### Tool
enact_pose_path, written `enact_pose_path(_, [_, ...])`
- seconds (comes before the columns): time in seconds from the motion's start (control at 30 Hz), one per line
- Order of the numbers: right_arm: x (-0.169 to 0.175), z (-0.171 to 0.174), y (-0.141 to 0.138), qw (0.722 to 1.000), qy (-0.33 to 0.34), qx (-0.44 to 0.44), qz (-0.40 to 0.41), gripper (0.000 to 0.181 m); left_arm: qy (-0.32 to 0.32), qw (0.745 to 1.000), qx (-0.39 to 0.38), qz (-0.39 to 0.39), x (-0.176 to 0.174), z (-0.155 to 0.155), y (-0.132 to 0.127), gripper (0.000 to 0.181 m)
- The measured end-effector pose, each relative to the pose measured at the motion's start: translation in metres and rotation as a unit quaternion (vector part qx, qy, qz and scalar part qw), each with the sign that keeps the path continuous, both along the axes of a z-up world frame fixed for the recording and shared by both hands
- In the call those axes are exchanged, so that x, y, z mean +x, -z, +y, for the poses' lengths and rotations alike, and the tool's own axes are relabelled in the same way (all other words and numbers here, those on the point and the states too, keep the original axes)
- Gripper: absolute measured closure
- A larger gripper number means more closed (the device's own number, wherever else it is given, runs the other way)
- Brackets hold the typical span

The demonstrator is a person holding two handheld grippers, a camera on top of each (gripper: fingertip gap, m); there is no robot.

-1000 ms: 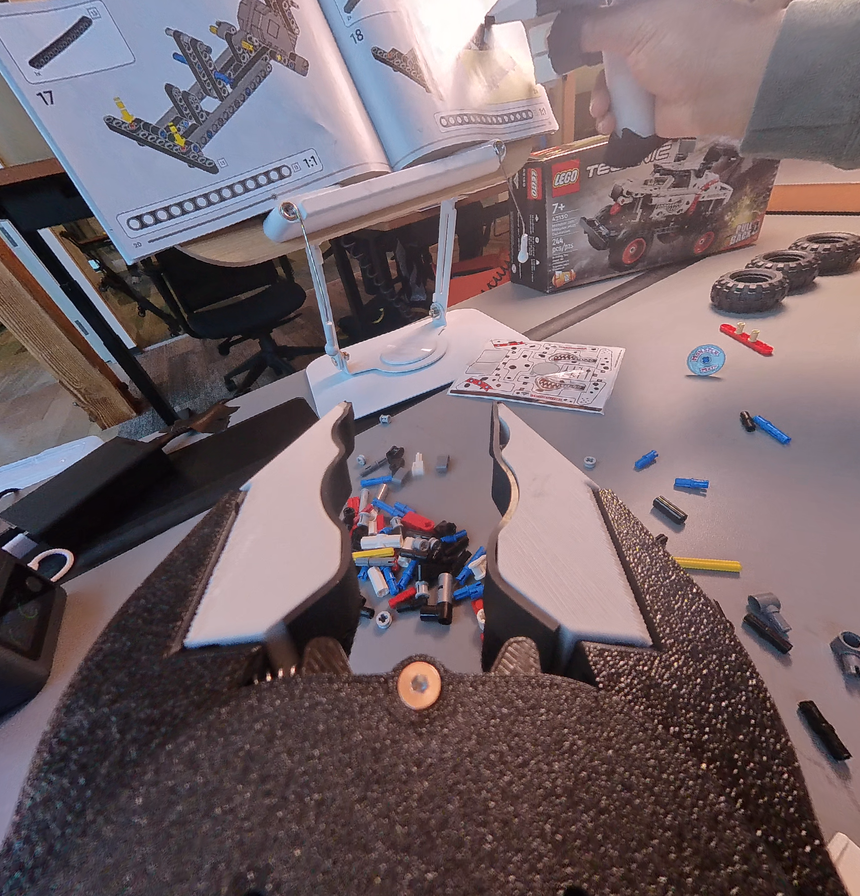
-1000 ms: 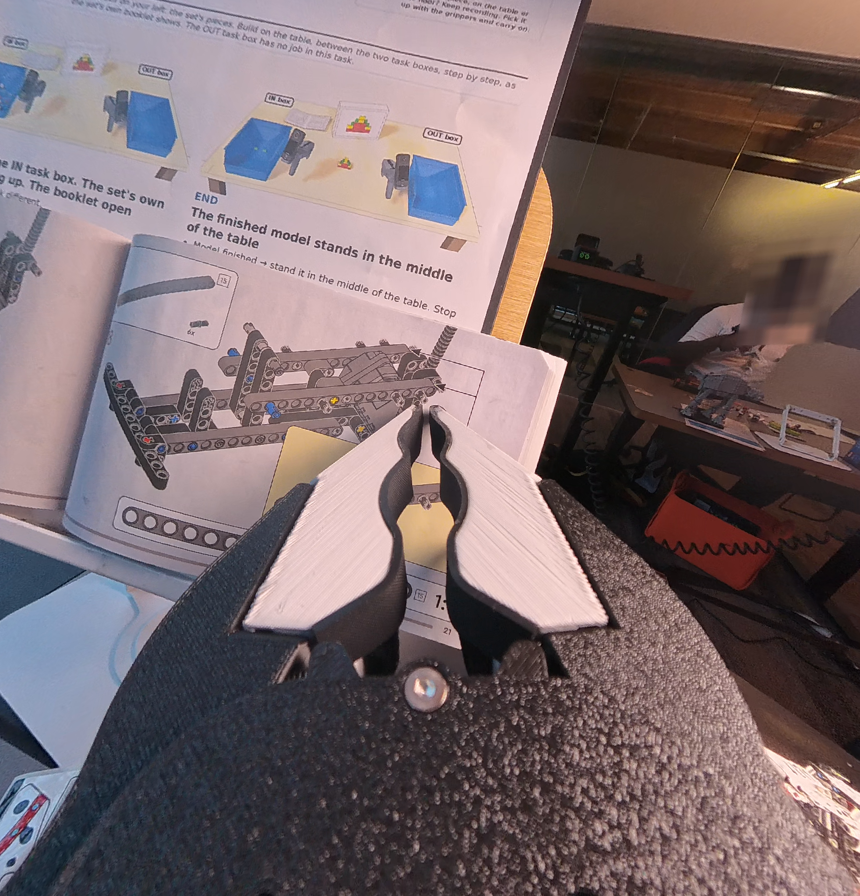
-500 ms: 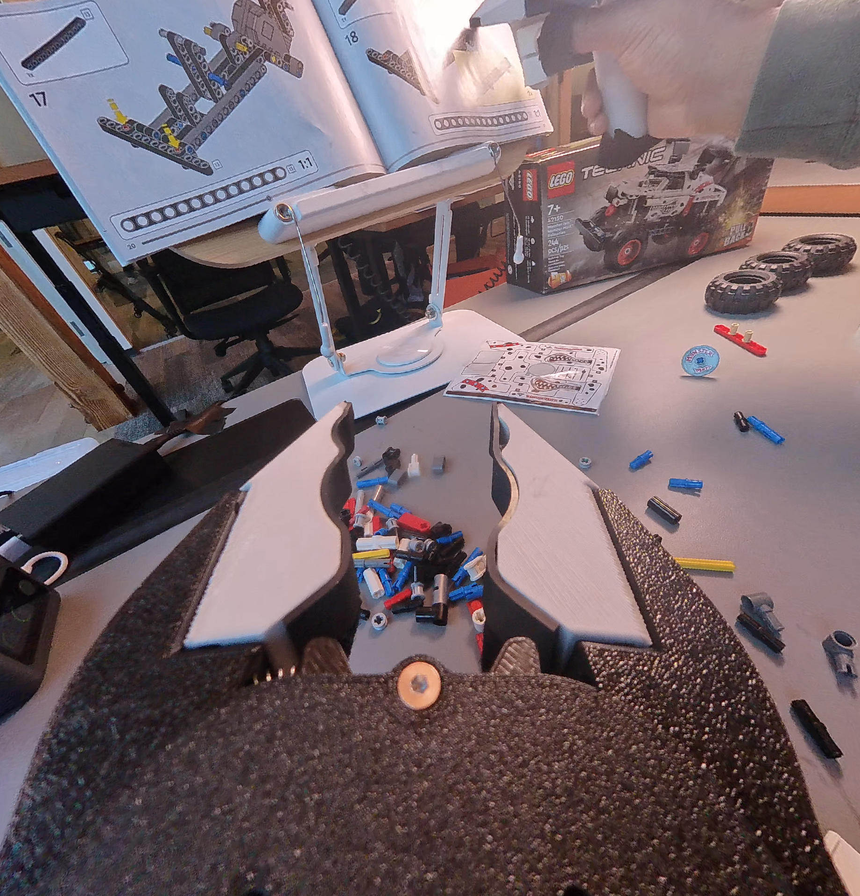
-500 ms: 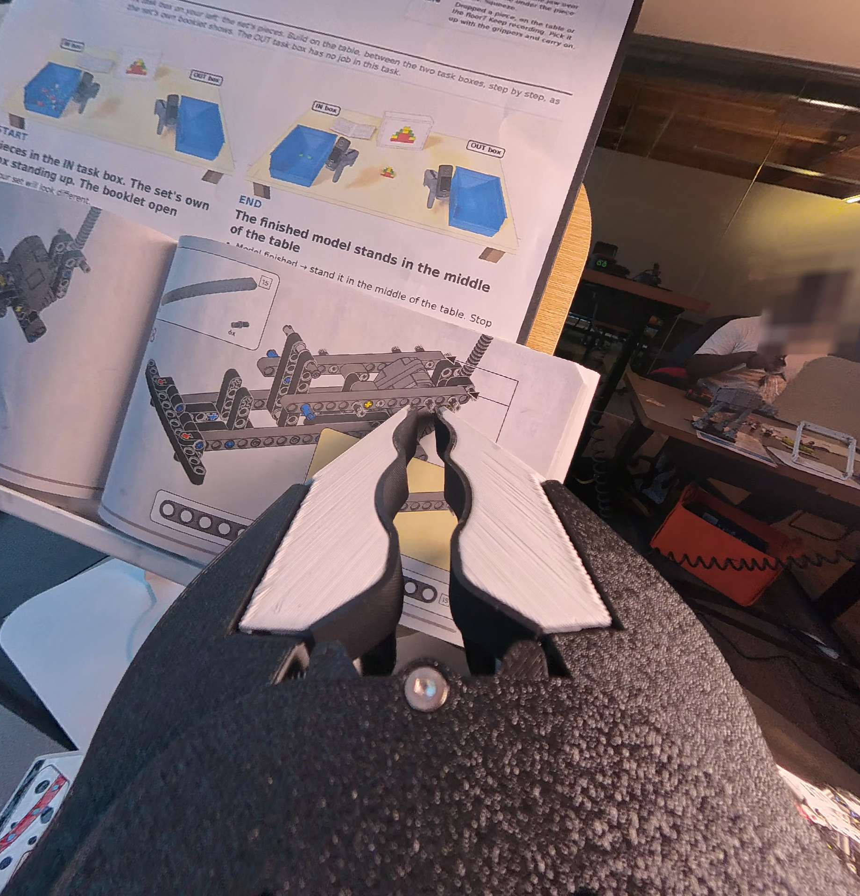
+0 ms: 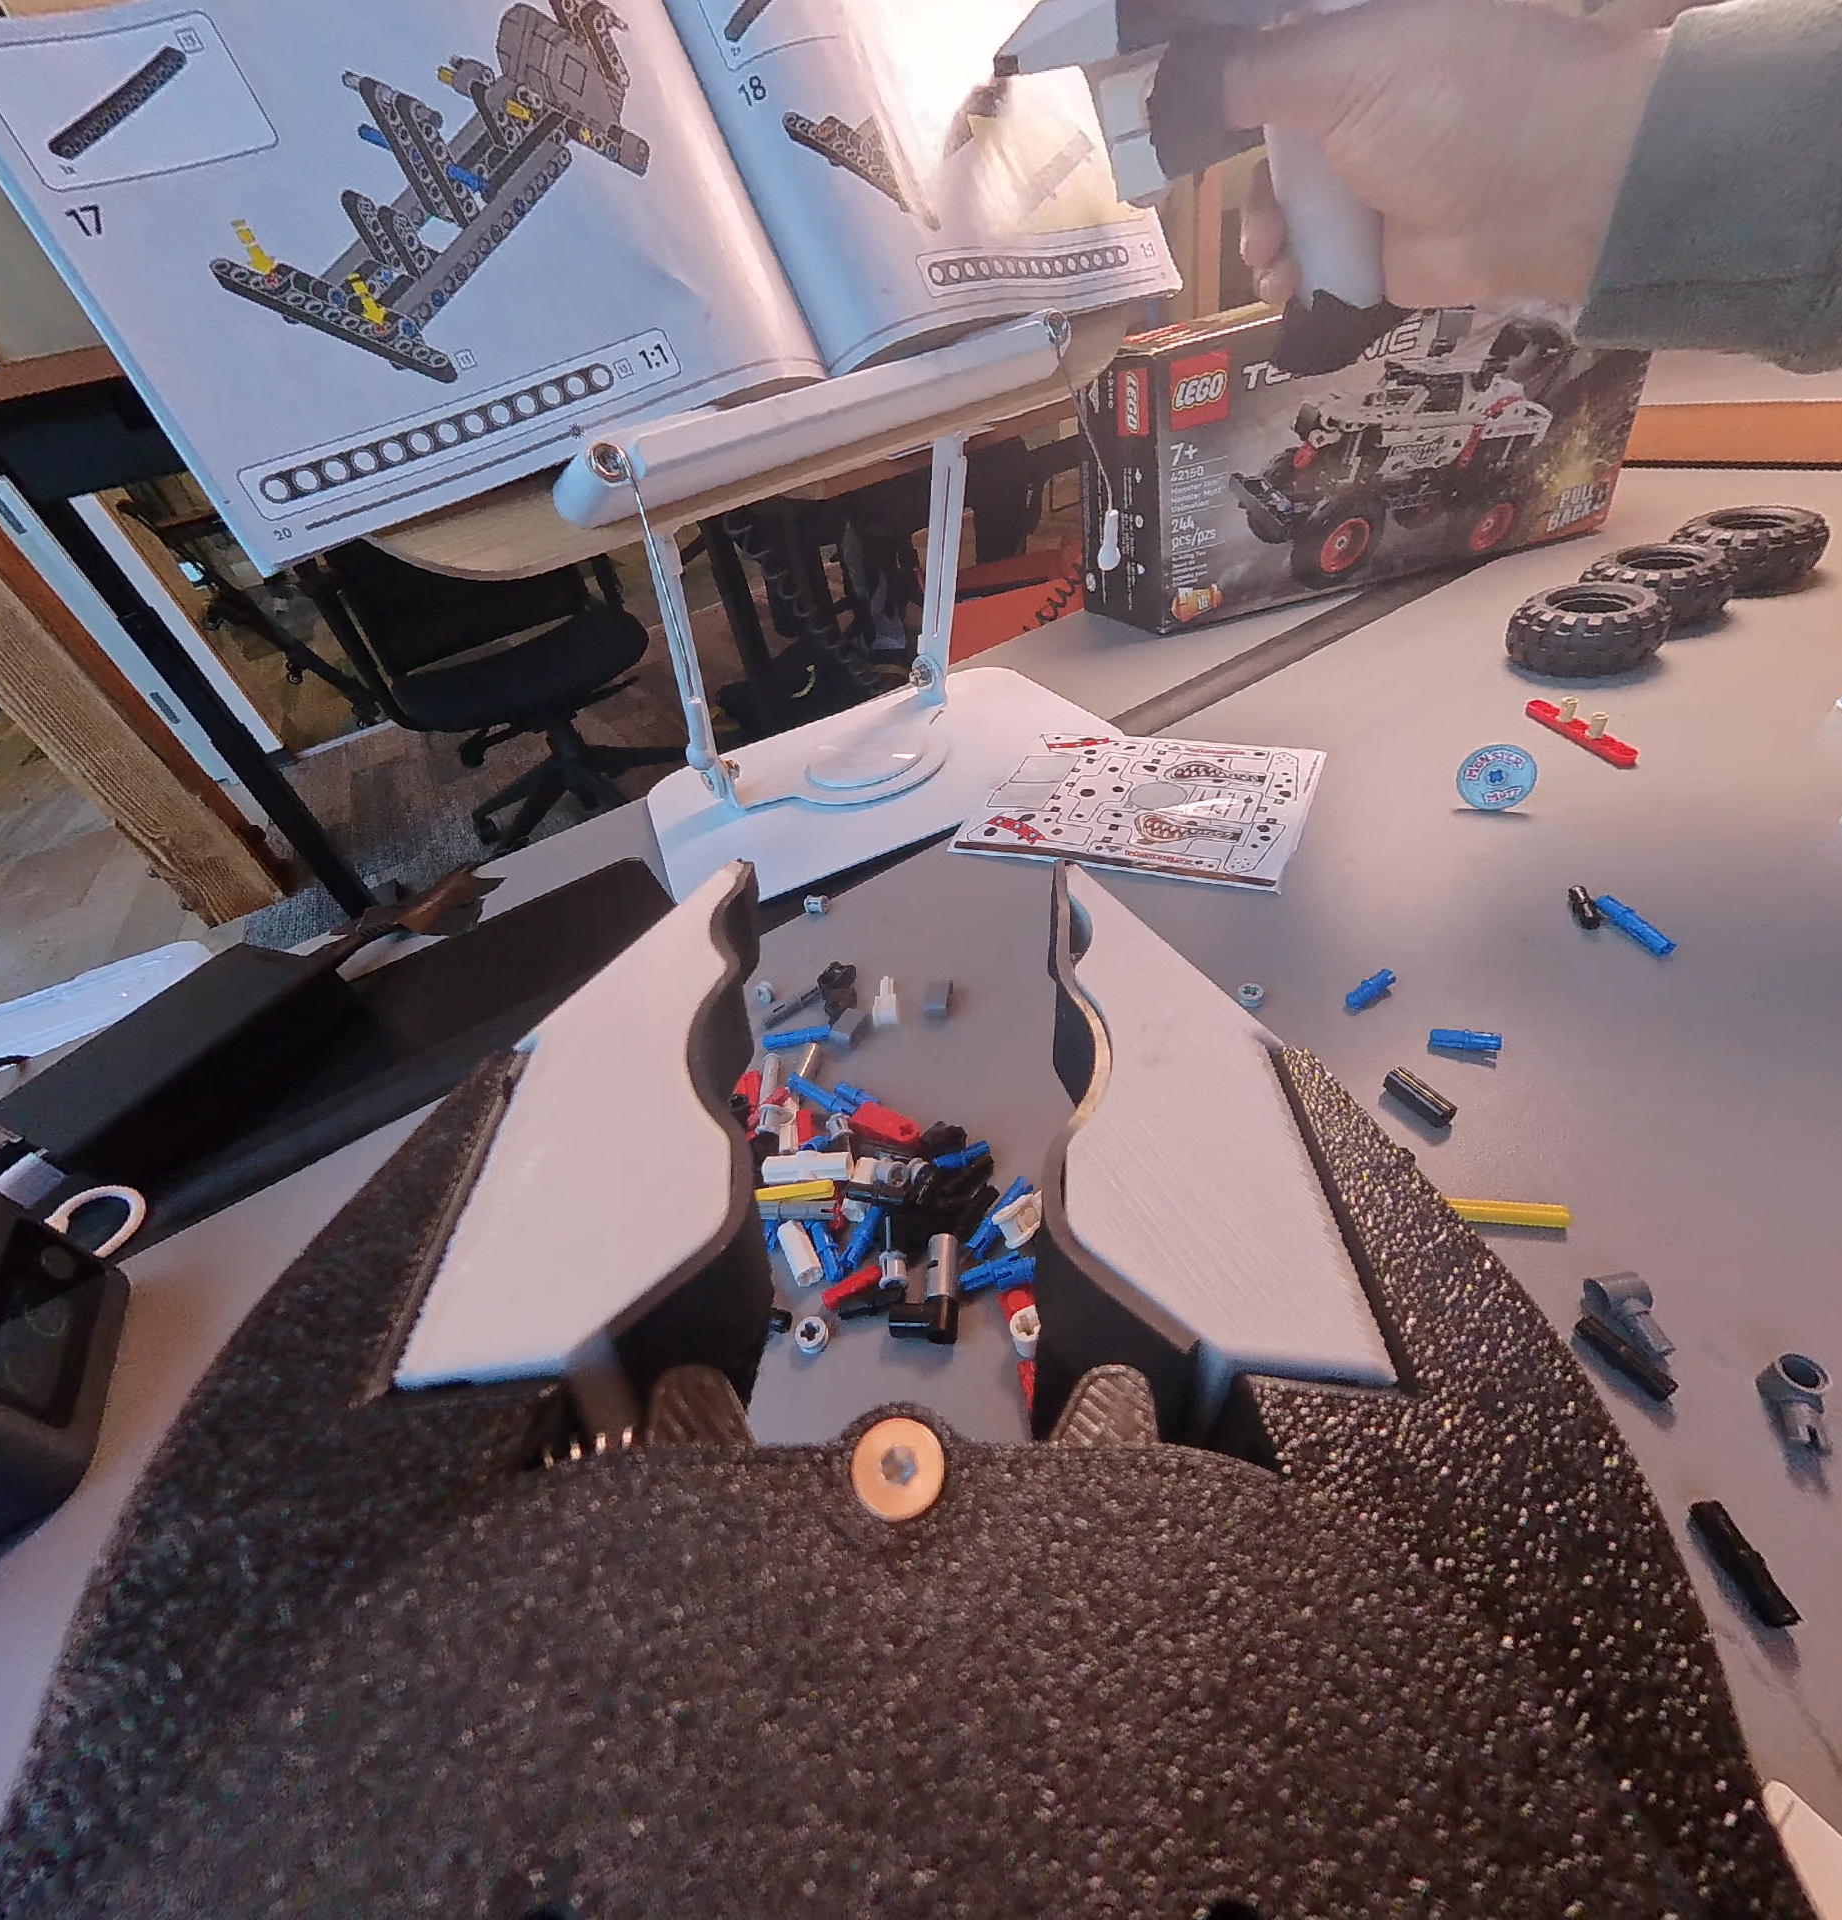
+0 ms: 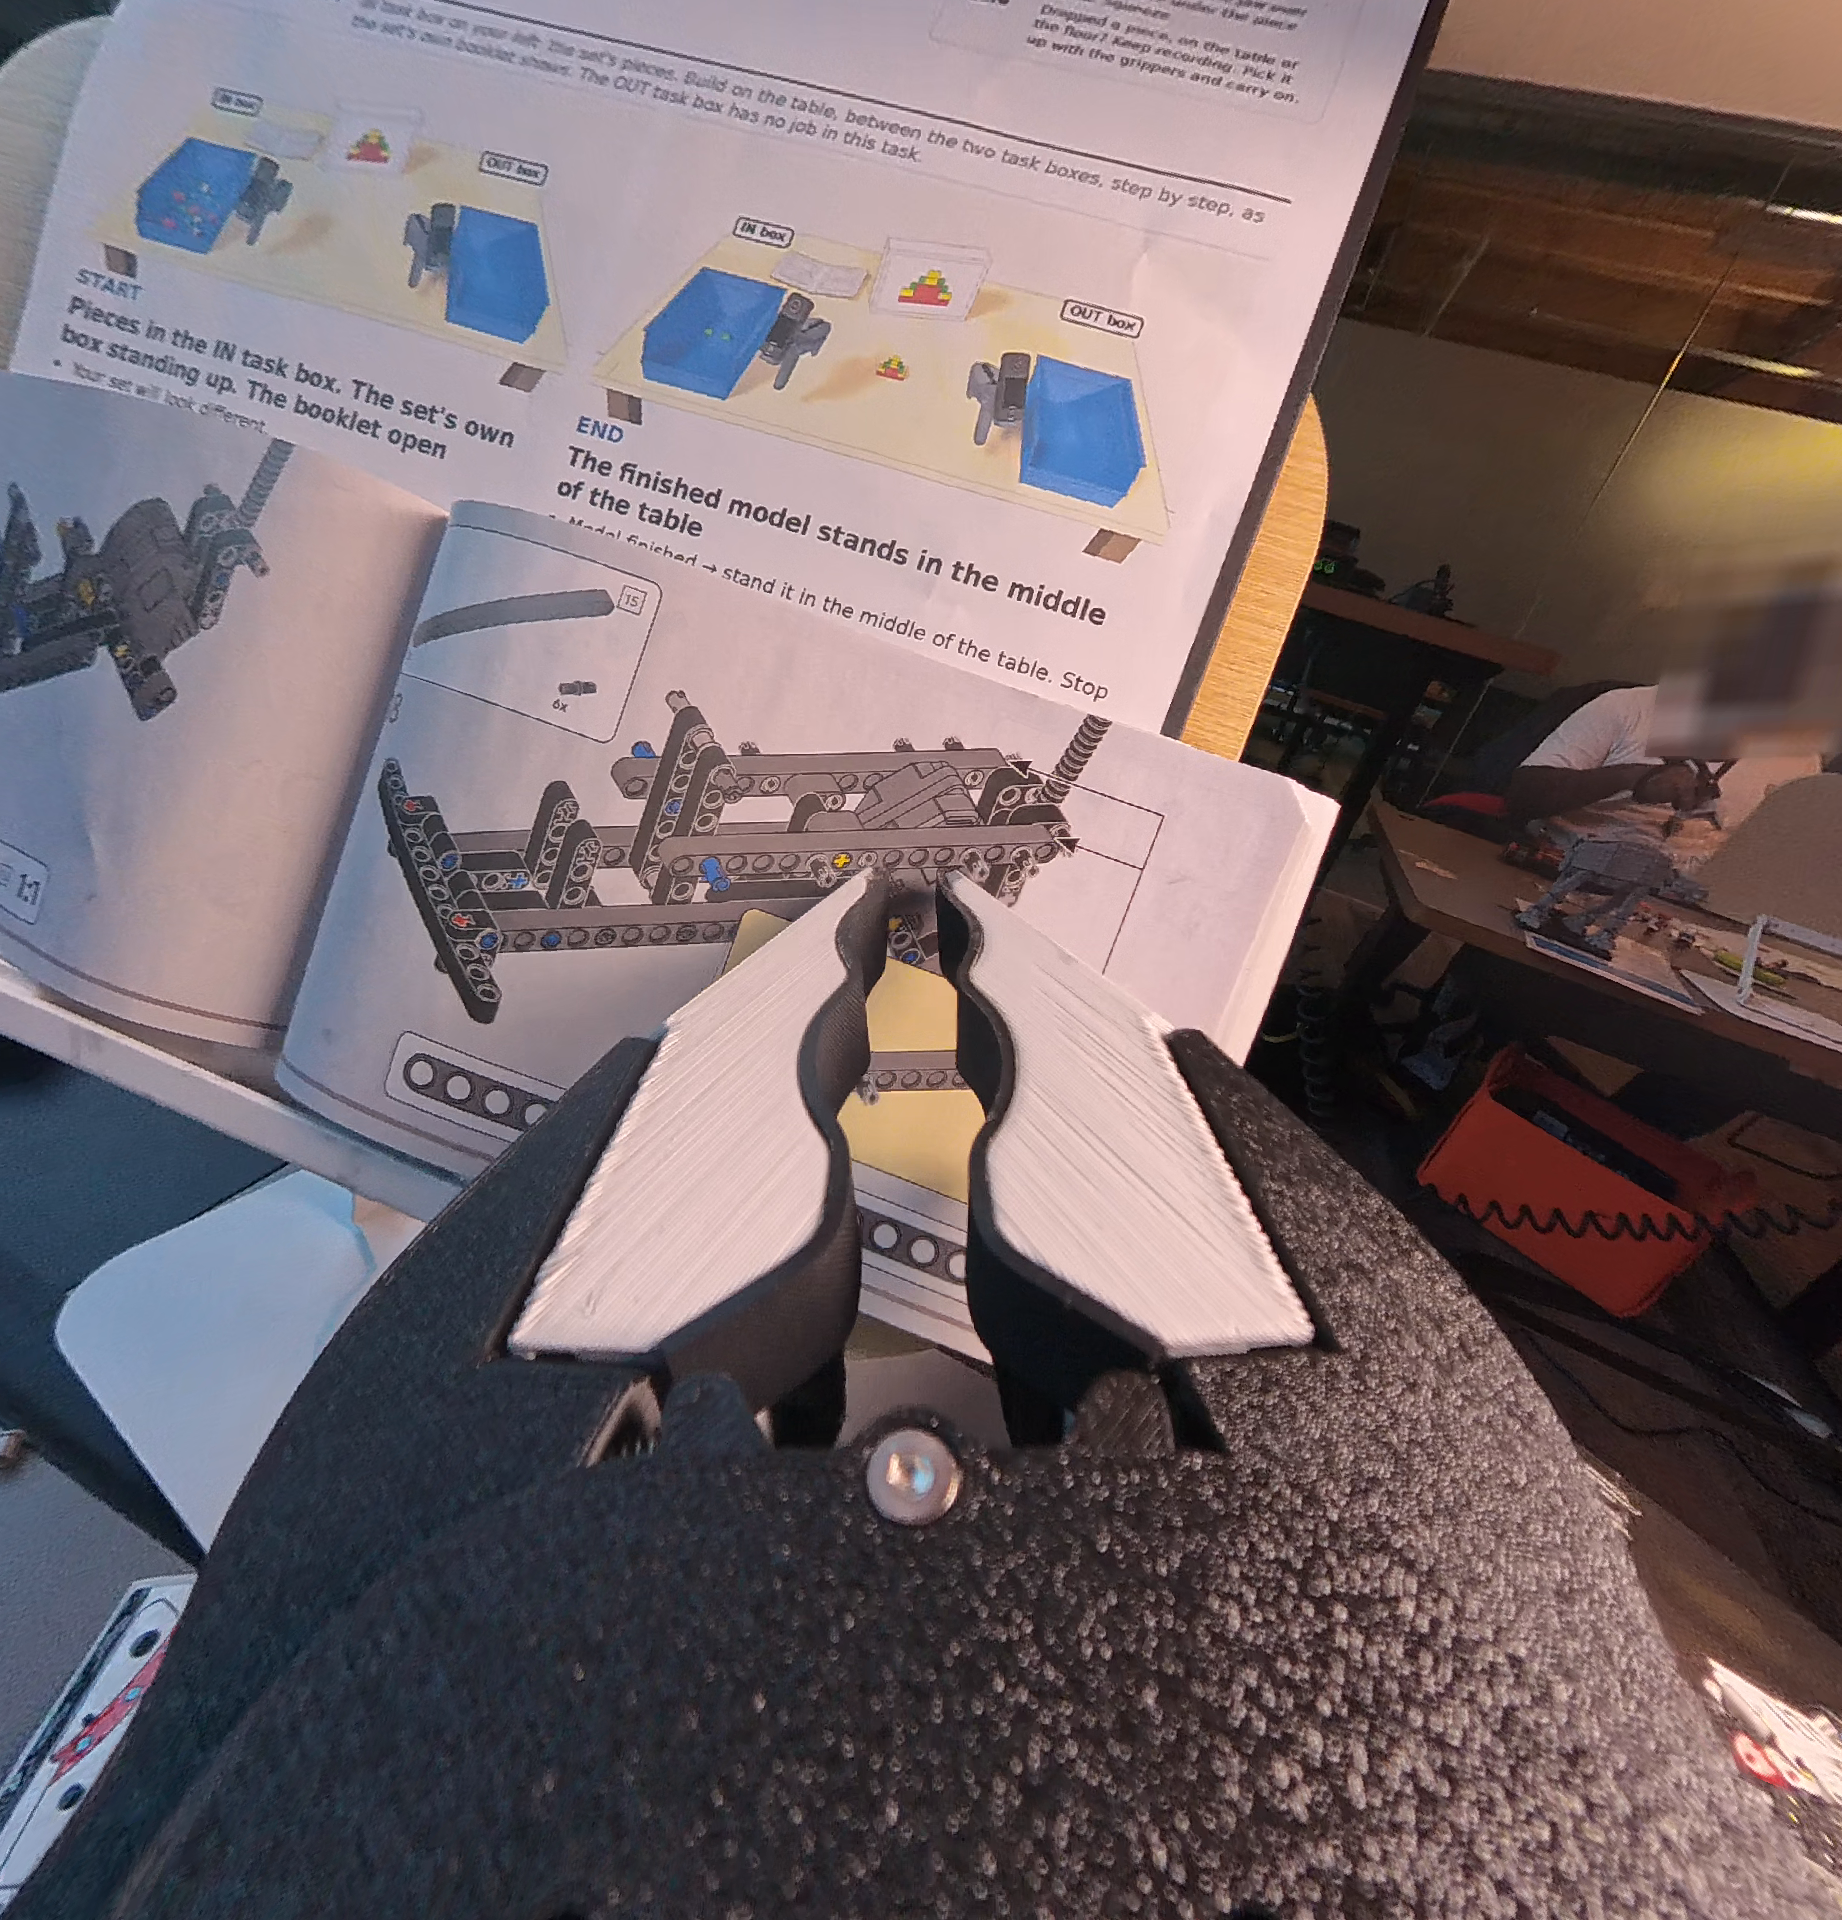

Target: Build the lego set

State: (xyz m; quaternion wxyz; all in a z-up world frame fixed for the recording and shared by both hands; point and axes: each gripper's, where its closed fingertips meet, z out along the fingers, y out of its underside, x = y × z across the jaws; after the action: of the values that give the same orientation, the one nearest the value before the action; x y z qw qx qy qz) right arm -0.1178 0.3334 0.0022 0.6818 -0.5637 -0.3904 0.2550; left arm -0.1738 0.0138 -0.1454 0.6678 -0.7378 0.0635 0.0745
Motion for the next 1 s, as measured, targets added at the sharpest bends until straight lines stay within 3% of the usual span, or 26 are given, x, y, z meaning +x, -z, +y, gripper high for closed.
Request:
enact_pose_path(0.57, [-0.025,-0.034,0.013,0.998,-0.057,0.023,-0.028,0.177,0.0,1.0,0.001,0.001,0.0,0.0,-0.001,0.125])
enact_pose_path(1.0, [-0.029,-0.035,0.017,0.998,-0.049,0.02,-0.042,0.181,-0.001,1.0,0.002,0.005,0.0,-0.001,-0.002,0.125])
